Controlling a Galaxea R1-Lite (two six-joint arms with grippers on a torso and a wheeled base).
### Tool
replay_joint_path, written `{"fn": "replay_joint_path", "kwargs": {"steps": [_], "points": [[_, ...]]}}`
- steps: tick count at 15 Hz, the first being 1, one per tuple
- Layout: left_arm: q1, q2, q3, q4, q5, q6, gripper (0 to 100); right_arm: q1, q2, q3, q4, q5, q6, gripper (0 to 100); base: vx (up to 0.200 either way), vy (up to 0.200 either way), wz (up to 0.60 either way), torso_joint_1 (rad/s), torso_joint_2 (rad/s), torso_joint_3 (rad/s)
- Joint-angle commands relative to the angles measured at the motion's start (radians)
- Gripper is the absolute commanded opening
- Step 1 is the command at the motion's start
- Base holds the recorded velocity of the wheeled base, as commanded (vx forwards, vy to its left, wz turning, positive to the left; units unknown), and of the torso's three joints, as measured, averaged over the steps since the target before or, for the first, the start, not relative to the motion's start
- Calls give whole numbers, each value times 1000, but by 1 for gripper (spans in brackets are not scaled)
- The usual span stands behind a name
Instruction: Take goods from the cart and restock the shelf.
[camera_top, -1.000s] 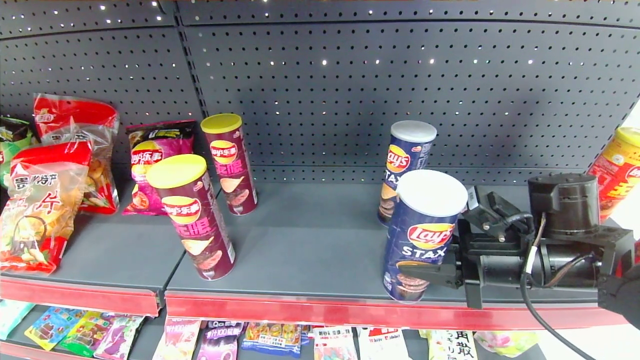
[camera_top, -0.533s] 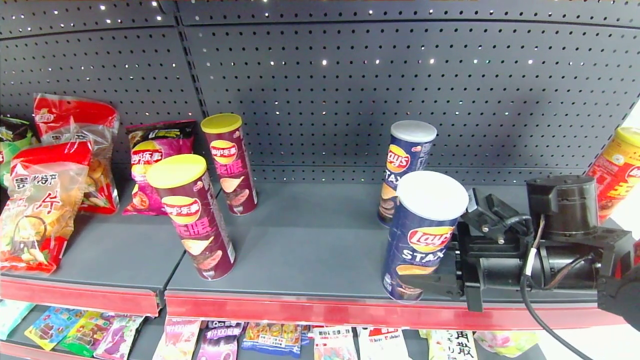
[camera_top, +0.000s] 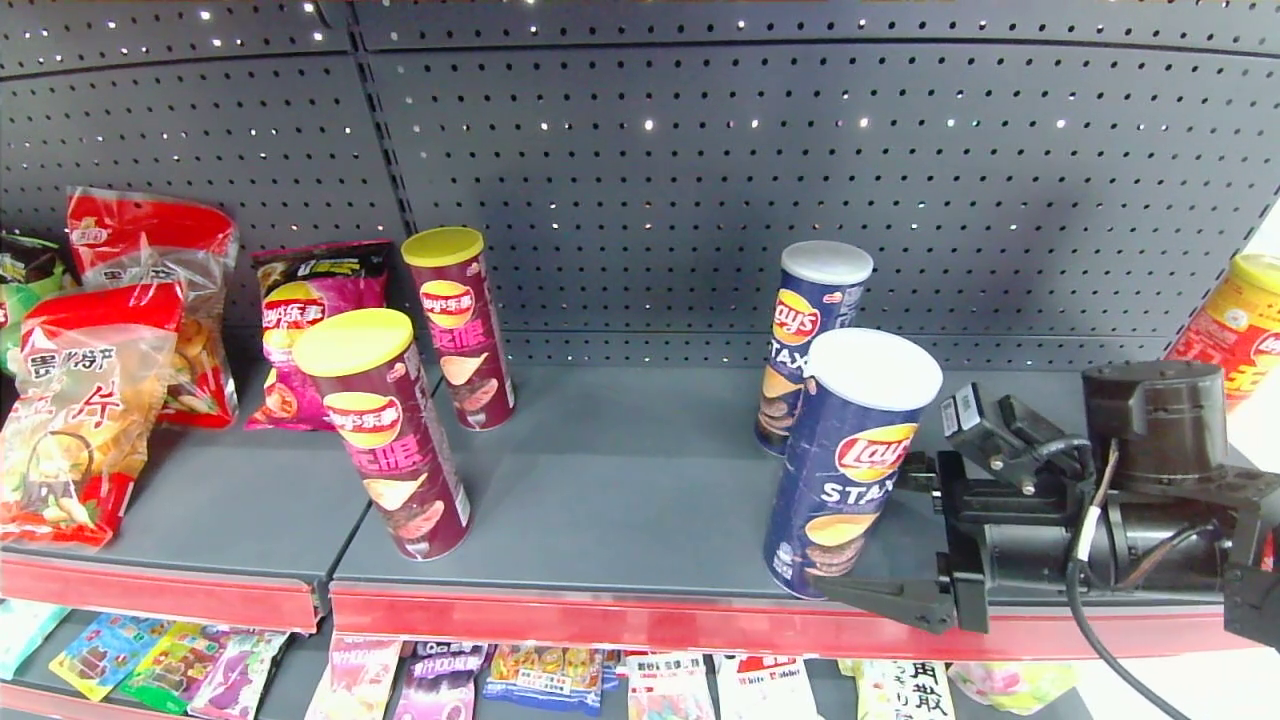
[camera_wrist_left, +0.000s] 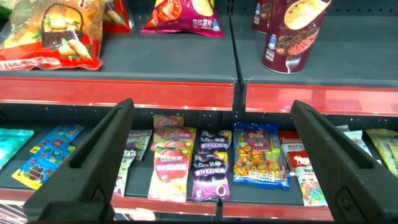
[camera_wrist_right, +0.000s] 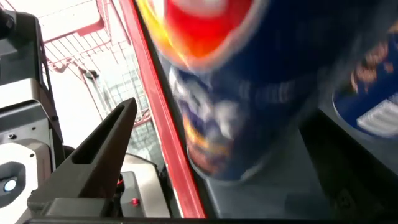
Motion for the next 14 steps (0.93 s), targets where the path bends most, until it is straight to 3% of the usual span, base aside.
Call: {"fn": "replay_joint_path", "kwargs": {"steps": [1,9,14], "points": [[0,1,0,0,1,-1,100,-18,-39,31,-1,0,3,100,0,0,0,0,0,0],[0,1,0,0,1,1,100,-39,-203,176,1,-83,71,100,0,0,0,0,0,0],[0,1,0,0,1,1,100,-44,-353,284,1,-235,117,100,0,0,0,0,0,0]]}}
